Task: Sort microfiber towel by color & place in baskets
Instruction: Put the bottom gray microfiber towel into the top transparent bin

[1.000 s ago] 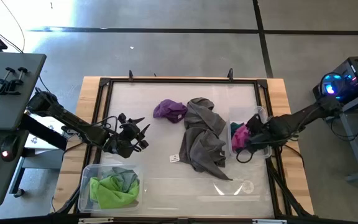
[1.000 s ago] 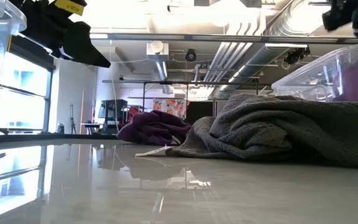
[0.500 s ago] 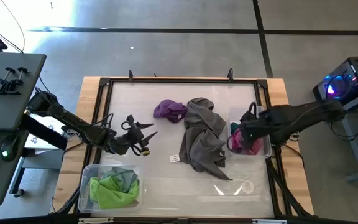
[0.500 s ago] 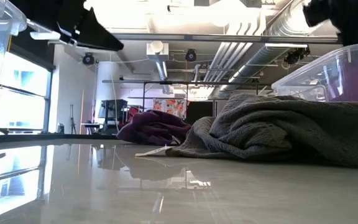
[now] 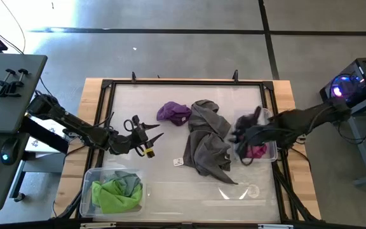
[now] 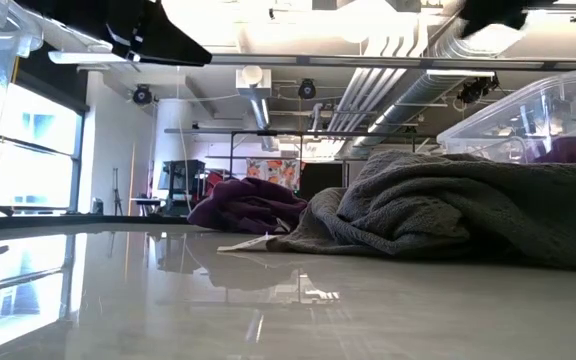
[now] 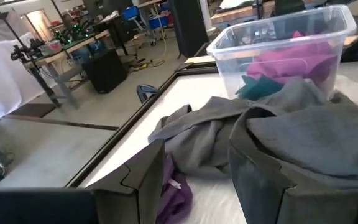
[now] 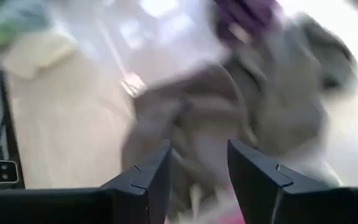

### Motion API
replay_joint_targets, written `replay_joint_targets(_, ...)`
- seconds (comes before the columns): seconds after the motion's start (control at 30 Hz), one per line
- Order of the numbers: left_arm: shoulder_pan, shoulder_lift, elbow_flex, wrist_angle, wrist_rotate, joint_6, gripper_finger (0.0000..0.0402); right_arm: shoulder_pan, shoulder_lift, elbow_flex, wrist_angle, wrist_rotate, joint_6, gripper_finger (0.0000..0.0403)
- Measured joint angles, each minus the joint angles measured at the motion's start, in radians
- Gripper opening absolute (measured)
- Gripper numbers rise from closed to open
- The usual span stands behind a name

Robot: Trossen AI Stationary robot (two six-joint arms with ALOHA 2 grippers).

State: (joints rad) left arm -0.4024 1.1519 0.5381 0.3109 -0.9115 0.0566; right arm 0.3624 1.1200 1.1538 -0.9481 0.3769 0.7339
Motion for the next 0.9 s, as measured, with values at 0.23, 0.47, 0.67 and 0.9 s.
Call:
replay_joint_targets(0.23,0.012,0.0,0.0,0.002,0.105,-0.01,0.0165,-0.057,0.185,-0.025,0.451,-0.094,-0.507,0.015)
replay_joint_targets(0.47,0.012,0.007,0.0,-0.003,0.107,0.001,0.0165,-0.096,0.37,0.016,0.431,-0.171,-0.52,0.0189)
replay_joint_targets(0.67,0.012,0.007,0.0,-0.004,0.117,0.0,0.0165,-0.1,0.496,0.018,0.406,-0.195,-0.538,0.0241)
replay_joint_targets(0.9,0.014,0.016,0.0,0.006,0.117,-0.011,0.0165,-0.097,0.611,0.018,0.285,-0.179,-0.386,0.0235)
